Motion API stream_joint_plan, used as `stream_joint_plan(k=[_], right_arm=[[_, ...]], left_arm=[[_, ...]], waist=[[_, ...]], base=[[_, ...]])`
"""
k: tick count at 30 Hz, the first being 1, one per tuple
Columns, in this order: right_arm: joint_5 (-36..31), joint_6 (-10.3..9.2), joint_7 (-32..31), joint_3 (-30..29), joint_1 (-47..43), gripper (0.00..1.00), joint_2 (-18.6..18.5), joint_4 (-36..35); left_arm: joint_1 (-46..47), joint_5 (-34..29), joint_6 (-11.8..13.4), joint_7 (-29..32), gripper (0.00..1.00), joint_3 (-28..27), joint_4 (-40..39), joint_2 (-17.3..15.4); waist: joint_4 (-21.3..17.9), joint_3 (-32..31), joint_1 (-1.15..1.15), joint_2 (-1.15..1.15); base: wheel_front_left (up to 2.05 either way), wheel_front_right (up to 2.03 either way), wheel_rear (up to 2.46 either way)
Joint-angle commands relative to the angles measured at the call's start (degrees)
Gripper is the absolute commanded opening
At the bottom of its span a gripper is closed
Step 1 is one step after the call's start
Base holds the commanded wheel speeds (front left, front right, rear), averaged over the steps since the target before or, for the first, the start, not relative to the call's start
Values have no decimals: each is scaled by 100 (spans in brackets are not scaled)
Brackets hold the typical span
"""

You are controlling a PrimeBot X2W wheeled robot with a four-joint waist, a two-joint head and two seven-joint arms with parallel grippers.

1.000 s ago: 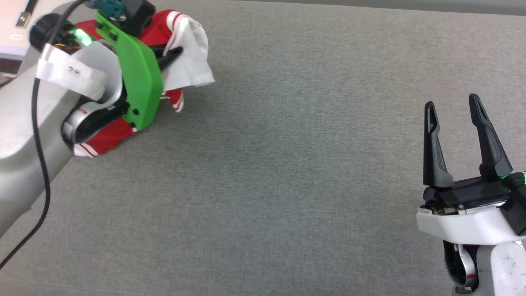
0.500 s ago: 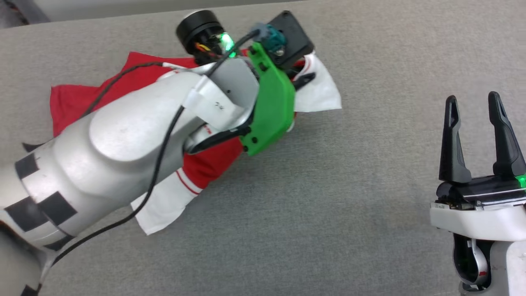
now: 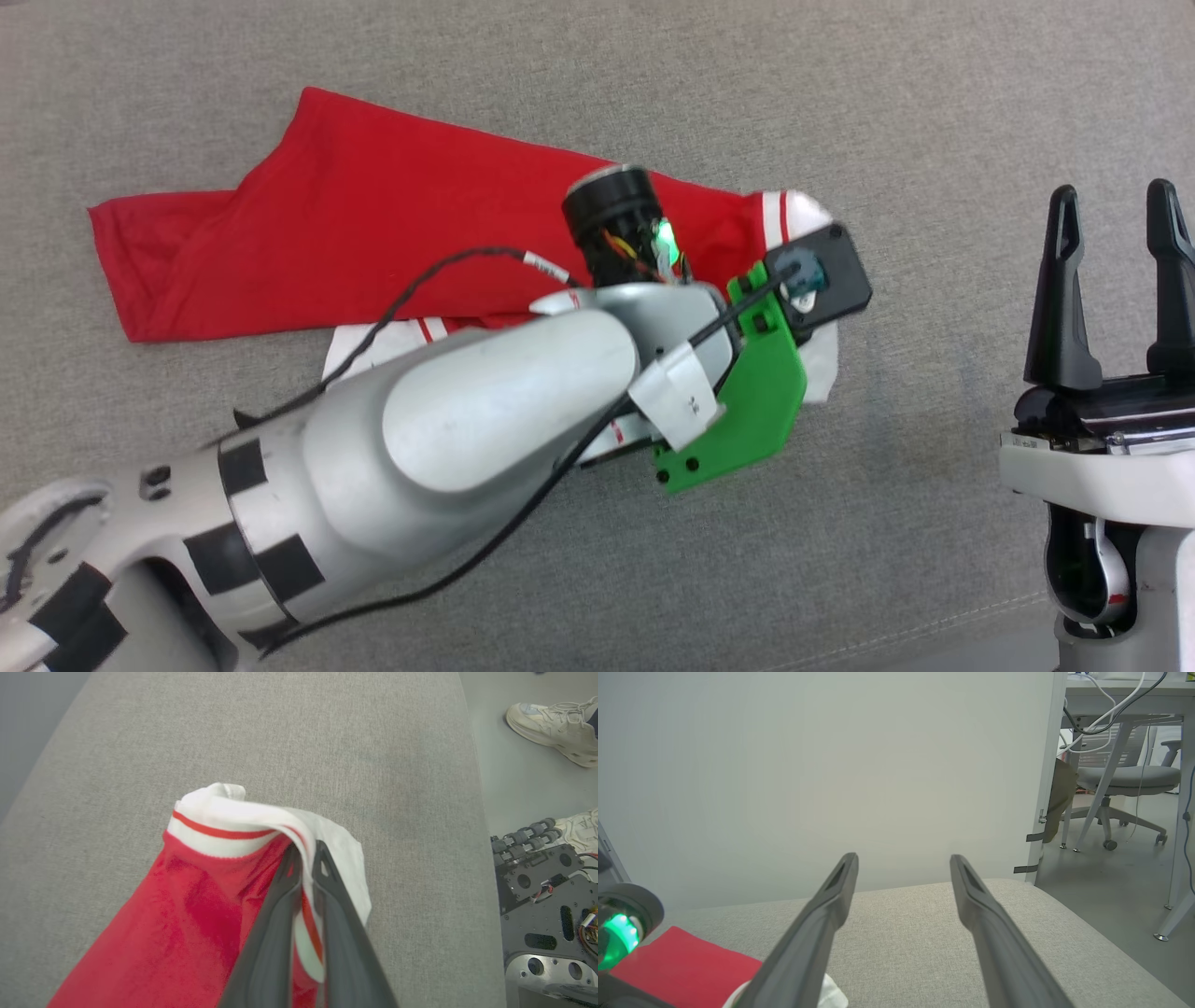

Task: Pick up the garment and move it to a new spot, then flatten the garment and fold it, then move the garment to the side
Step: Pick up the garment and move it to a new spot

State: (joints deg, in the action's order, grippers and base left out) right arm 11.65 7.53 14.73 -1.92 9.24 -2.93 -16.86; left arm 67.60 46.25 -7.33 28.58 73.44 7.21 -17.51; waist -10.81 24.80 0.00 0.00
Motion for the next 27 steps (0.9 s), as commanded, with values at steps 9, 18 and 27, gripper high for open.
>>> stream_joint_plan(k=[9,18,27], right_arm=[[39,-4,27,51,252,100,5,12],[-132,-4,27,27,-58,100,5,120],[-269,-4,27,42,-515,100,5,306]], left_arm=[[-1317,-598,-15,290,0,-9,441,108],[-899,-866,-15,-2361,100,-35,1404,333],[-1305,-1255,853,-4183,100,-536,2169,426]], waist=[[-105,258,0,0],[205,-408,0,0],[595,-1183,0,0]], base=[[0,0,0],[0,0,0],[0,0,0]])
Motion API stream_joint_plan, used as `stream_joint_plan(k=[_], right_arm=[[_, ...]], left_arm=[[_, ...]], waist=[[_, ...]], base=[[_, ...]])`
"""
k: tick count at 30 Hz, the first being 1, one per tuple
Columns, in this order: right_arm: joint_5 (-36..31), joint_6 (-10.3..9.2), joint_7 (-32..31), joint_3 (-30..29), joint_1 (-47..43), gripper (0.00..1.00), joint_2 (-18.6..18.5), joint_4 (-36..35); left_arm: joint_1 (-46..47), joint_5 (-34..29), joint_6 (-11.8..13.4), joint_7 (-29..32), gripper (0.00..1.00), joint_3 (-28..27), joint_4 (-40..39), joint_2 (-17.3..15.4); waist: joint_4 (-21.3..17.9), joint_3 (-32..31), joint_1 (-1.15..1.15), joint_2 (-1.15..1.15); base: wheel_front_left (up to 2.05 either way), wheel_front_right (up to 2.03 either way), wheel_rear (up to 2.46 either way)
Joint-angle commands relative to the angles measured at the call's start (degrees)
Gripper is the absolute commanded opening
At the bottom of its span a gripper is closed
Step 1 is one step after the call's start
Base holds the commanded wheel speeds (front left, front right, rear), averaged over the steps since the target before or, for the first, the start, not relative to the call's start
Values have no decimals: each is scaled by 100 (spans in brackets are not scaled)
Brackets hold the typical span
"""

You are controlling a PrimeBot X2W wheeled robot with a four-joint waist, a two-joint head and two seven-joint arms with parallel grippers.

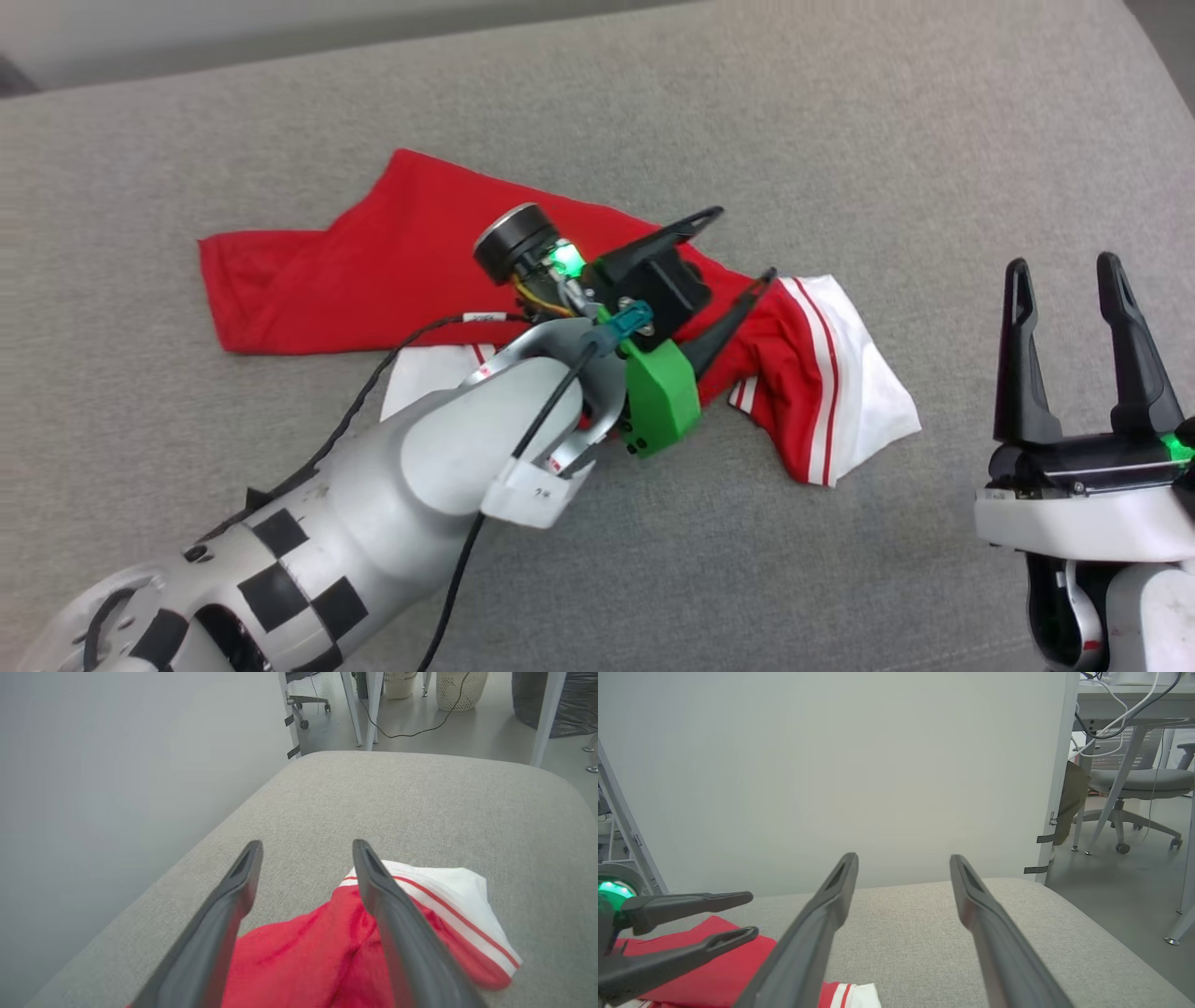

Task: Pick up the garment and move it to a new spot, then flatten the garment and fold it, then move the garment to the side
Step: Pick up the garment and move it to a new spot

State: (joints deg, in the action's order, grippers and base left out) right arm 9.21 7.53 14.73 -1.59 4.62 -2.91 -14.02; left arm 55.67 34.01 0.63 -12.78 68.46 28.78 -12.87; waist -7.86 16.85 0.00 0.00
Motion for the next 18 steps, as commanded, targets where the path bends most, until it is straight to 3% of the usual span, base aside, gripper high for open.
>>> stream_joint_plan(k=[1,5,10,18], right_arm=[[-40,-4,27,12,-93,100,3,34],[-83,-4,27,-38,-283,100,3,73],[-122,-4,27,-46,-479,100,3,151],[-159,-4,27,-144,-676,100,3,252]], left_arm=[[-185,-32,172,-102,100,-124,3,-79],[-605,-134,807,-211,100,-610,-224,-357],[-1512,-544,1556,-219,100,-1605,-1091,-805],[-3085,-1172,2219,-221,100,-3073,-2030,-1103]], waist=[[332,-448,0,0],[495,-679,0,0],[676,-900,0,0],[917,-1173,0,0]], base=[[0,0,0],[0,0,0],[0,0,0],[0,0,0]])
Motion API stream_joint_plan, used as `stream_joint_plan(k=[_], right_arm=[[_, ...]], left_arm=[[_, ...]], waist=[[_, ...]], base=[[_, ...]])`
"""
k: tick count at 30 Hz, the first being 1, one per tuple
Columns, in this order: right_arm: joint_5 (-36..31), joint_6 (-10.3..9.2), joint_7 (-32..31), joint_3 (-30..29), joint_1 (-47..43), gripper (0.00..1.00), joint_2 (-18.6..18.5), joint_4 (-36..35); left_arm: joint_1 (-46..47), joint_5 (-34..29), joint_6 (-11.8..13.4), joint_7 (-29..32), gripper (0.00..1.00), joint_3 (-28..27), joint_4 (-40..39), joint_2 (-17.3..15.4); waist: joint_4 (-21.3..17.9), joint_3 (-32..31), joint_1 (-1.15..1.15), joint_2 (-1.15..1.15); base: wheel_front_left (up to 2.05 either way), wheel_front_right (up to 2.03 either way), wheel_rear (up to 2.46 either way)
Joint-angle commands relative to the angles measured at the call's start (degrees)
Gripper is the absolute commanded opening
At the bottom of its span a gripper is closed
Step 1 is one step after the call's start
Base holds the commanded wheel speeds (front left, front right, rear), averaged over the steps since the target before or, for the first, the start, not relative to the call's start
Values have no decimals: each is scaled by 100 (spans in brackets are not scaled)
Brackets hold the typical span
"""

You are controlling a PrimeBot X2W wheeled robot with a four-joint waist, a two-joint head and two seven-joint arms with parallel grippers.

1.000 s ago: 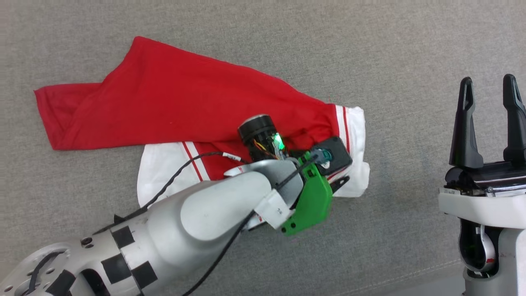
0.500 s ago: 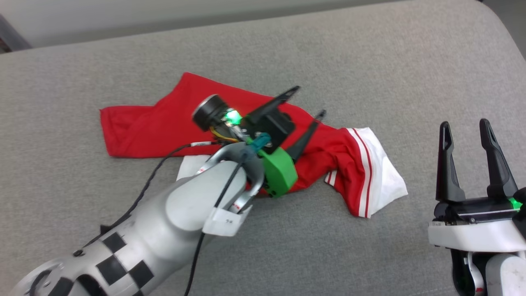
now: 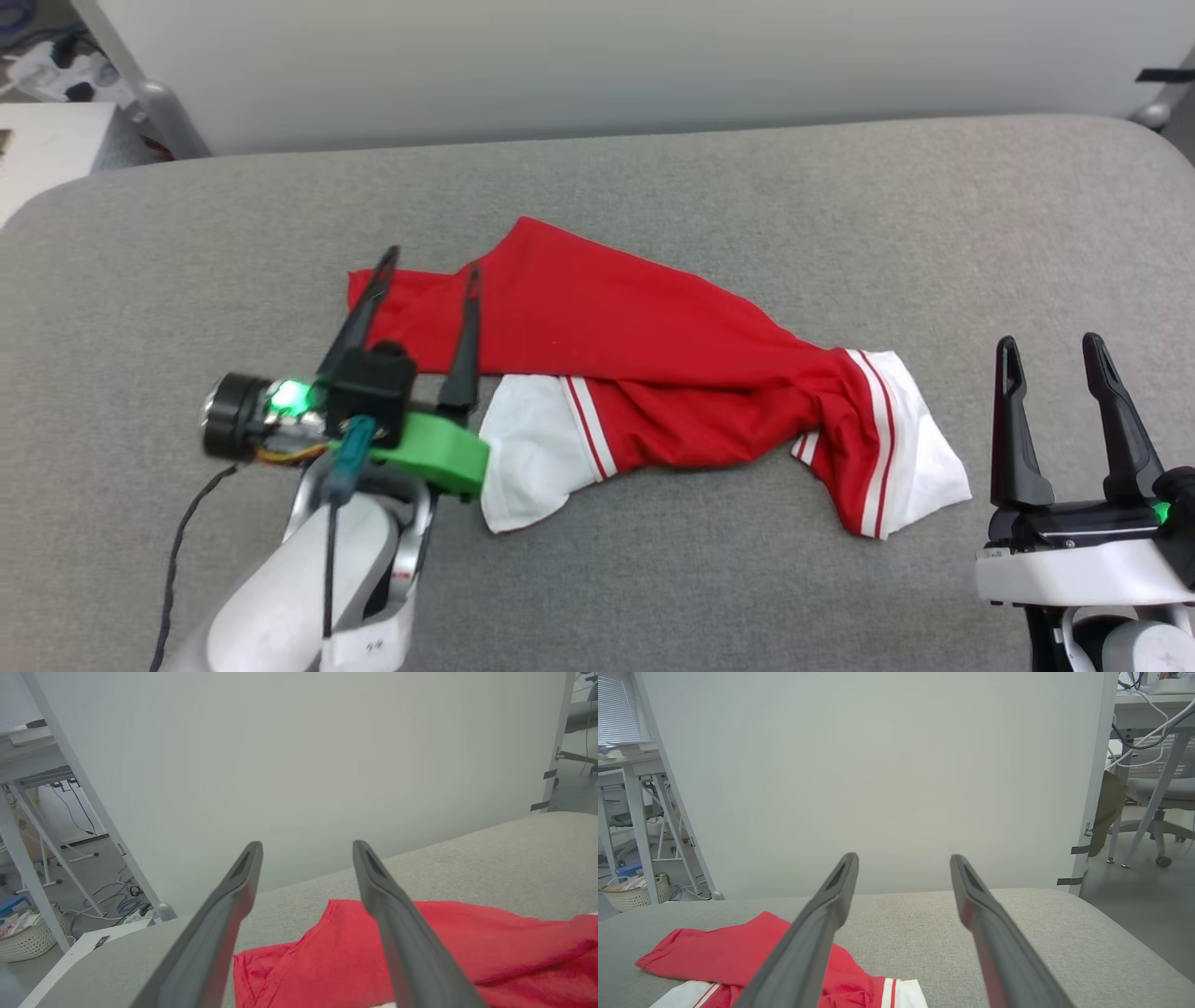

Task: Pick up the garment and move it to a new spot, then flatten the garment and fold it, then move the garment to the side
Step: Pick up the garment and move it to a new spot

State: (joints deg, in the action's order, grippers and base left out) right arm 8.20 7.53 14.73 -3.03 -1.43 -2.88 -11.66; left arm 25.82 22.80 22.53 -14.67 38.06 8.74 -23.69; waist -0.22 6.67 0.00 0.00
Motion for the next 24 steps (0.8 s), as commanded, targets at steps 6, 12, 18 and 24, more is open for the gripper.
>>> stream_joint_plan(k=[6,12,18,24], right_arm=[[-38,-4,27,-9,-181,100,1,113],[-26,-4,27,-6,-313,100,1,219],[-34,-4,27,7,-431,100,1,310],[-41,-4,27,48,-516,100,1,418]], left_arm=[[-1225,-526,130,-32,100,-1071,-558,83],[-2116,-902,-76,-32,100,-1810,-837,423],[-2640,-1303,-412,-32,100,-2242,-897,812],[-2870,-1577,-772,-32,100,-2497,-893,1085]], waist=[[262,-318,0,0],[346,-452,0,0],[423,-523,0,0],[462,-583,0,0]], base=[[0,0,0],[0,0,0],[0,0,0],[0,0,0]])
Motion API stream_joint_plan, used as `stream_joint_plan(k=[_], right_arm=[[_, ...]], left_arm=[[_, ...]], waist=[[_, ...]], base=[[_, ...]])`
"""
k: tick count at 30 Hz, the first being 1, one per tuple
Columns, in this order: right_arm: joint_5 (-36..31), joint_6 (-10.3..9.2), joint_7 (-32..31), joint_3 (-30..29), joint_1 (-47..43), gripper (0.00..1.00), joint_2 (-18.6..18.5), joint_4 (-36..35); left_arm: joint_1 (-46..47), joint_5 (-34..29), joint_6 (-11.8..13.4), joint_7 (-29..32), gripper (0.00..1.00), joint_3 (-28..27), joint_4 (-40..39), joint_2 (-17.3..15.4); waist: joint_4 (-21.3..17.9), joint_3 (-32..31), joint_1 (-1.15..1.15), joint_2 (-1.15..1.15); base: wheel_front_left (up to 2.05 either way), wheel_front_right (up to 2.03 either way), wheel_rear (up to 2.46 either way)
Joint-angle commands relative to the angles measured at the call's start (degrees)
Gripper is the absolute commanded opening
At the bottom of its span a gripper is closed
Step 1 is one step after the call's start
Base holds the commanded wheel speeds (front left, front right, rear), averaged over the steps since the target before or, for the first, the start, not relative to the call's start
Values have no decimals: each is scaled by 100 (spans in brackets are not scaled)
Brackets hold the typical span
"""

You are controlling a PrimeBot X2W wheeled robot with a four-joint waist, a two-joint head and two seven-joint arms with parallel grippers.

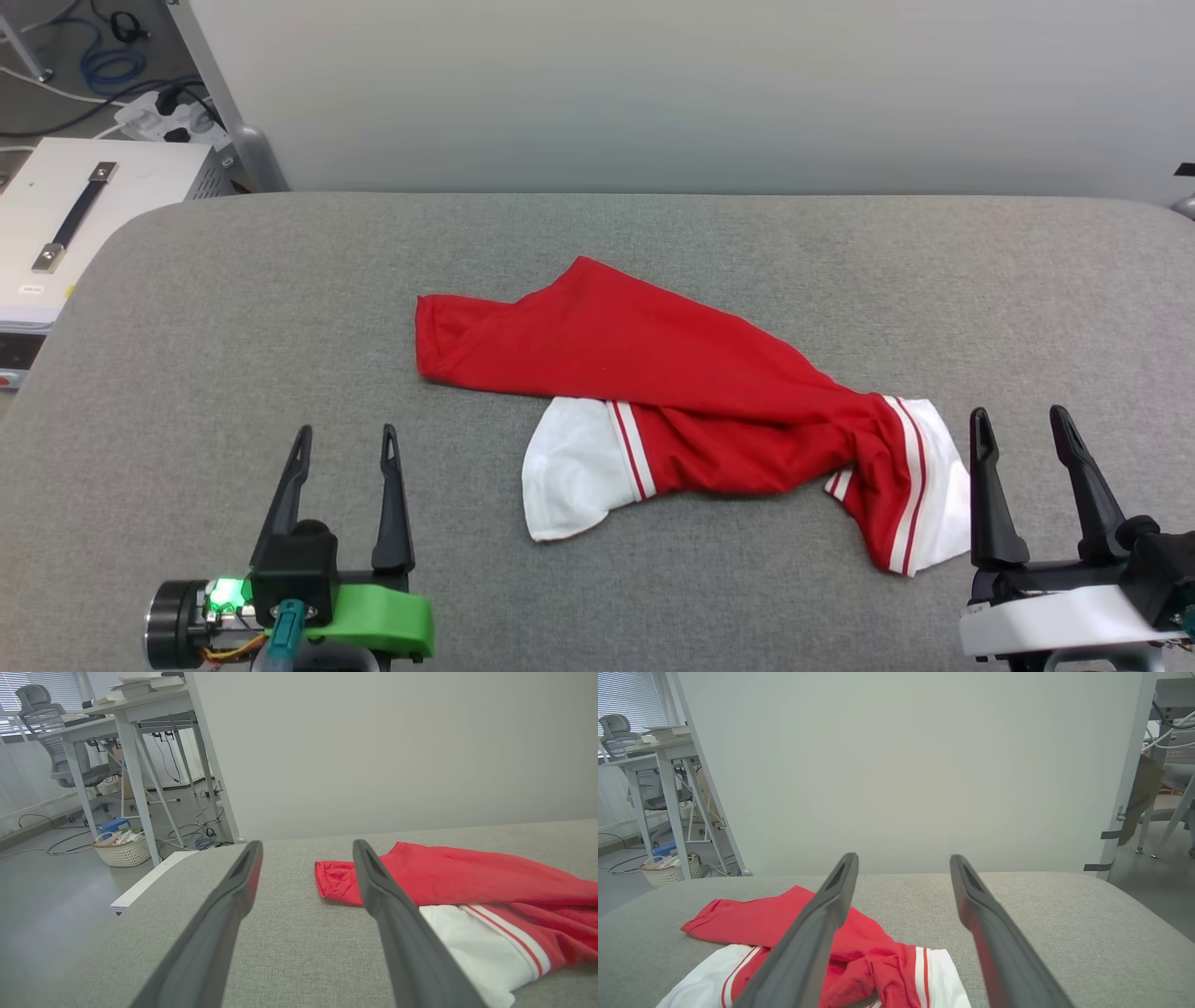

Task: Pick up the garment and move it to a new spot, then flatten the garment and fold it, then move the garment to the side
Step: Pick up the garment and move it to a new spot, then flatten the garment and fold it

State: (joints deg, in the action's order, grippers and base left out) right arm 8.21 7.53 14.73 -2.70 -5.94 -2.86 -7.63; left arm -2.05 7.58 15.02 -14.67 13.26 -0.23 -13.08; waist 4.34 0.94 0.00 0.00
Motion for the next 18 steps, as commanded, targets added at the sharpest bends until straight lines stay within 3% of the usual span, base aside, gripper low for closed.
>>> stream_joint_plan(k=[1,18], right_arm=[[-44,-4,27,19,-84,100,-2,39],[-26,-4,27,47,-183,100,-2,220]], left_arm=[[-112,-90,-88,-32,100,-52,20,60],[-288,-426,-595,-32,100,-535,275,441]], waist=[[9,-18,0,0],[-14,-24,0,0]], base=[[0,0,0],[0,0,0]])
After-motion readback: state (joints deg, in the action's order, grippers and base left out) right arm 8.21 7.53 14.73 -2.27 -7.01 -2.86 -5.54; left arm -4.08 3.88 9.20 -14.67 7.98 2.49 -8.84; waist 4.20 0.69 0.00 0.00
